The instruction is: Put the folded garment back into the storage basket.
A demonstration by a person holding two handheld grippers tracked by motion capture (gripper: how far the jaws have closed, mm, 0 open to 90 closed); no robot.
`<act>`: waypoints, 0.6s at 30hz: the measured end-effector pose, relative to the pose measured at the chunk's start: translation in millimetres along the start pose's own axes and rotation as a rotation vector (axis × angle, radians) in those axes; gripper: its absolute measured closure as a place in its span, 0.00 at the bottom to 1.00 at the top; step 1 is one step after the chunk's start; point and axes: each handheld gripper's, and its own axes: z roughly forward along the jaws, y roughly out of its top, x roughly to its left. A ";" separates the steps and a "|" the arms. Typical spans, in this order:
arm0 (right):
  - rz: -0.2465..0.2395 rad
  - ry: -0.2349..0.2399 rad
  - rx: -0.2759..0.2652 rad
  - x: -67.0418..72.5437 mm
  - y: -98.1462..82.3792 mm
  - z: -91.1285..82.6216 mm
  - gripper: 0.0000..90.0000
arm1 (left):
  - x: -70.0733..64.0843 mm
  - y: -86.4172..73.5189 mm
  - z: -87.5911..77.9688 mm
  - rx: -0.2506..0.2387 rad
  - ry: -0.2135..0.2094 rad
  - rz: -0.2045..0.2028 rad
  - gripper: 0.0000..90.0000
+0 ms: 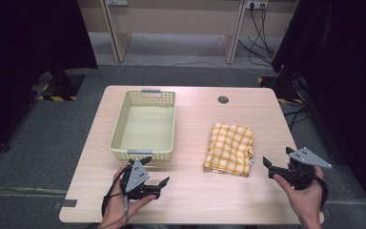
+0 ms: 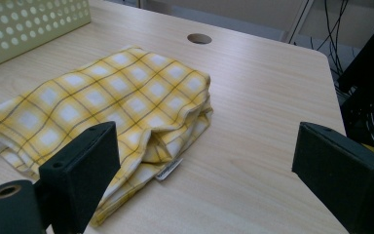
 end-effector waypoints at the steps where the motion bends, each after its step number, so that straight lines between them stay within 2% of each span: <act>1: -0.004 0.001 0.004 -0.2 1.9 2.3 0.12 | -1.1 2.2 2.1 -0.004 -0.005 0.004 0.14; 6: -0.022 0.009 0.021 -0.7 11.3 15.1 0.12 | -8.4 14.0 14.0 -0.010 -0.047 0.036 0.15; 14: -0.039 0.022 0.032 1.3 24.5 30.5 0.12 | -18.6 26.3 38.6 -0.005 -0.105 0.061 0.16; 18: -0.043 0.025 0.037 0.6 29.2 36.1 0.13 | -22.8 29.2 50.2 0.005 -0.134 0.059 0.16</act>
